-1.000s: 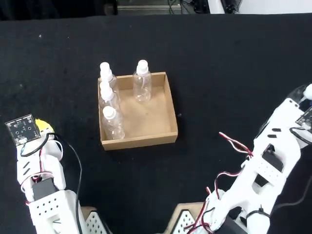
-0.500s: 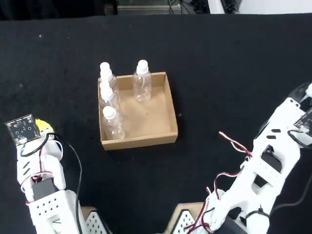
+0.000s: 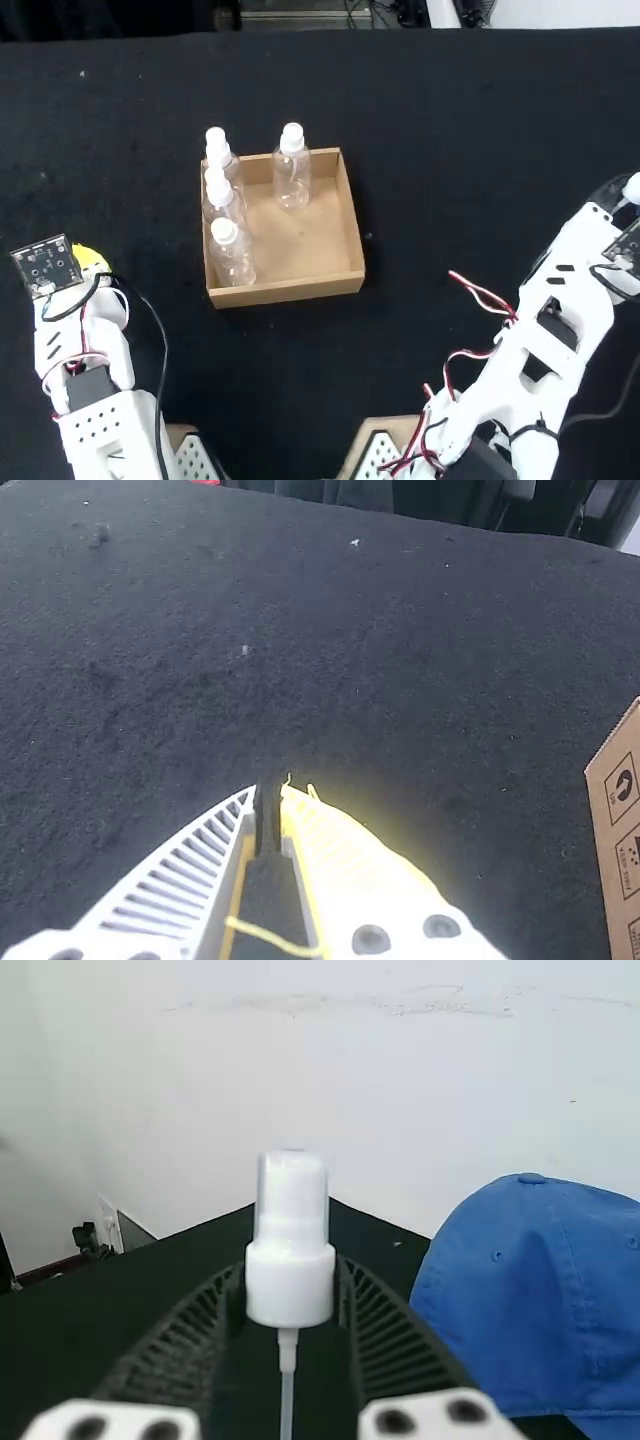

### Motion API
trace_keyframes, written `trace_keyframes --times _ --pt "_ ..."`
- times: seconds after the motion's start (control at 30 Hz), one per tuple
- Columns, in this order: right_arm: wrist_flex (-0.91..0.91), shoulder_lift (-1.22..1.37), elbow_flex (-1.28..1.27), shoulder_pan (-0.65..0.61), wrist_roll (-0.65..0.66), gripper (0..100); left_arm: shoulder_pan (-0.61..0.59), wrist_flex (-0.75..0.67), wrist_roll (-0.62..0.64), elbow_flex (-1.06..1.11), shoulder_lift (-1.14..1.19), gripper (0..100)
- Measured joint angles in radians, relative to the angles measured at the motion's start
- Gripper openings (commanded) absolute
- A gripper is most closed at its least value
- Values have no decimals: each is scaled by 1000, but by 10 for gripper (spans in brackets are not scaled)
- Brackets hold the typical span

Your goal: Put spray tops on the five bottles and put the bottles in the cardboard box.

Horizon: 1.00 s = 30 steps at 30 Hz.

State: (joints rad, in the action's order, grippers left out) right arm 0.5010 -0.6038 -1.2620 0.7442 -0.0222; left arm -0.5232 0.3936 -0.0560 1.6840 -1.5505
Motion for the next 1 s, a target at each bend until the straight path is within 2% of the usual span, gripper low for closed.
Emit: trace_keyframes --times 0.1,0.53,0.6,0.77,0.9,1.0 --pt "0 0 -29 0 0 208 0 0 0 0 0 30" --pt "40 -9 -43 0 0 214 0 0 0 0 0 30" --pt "14 -46 -44 0 0 253 0 0 0 0 0 30" --pt "-287 -190 -44 -2 0 411 0 0 0 0 0 30" --pt "-588 -324 -44 -2 0 417 0 0 0 0 0 30" --pt "-735 -410 -44 -3 0 417 0 0 0 0 0 30"
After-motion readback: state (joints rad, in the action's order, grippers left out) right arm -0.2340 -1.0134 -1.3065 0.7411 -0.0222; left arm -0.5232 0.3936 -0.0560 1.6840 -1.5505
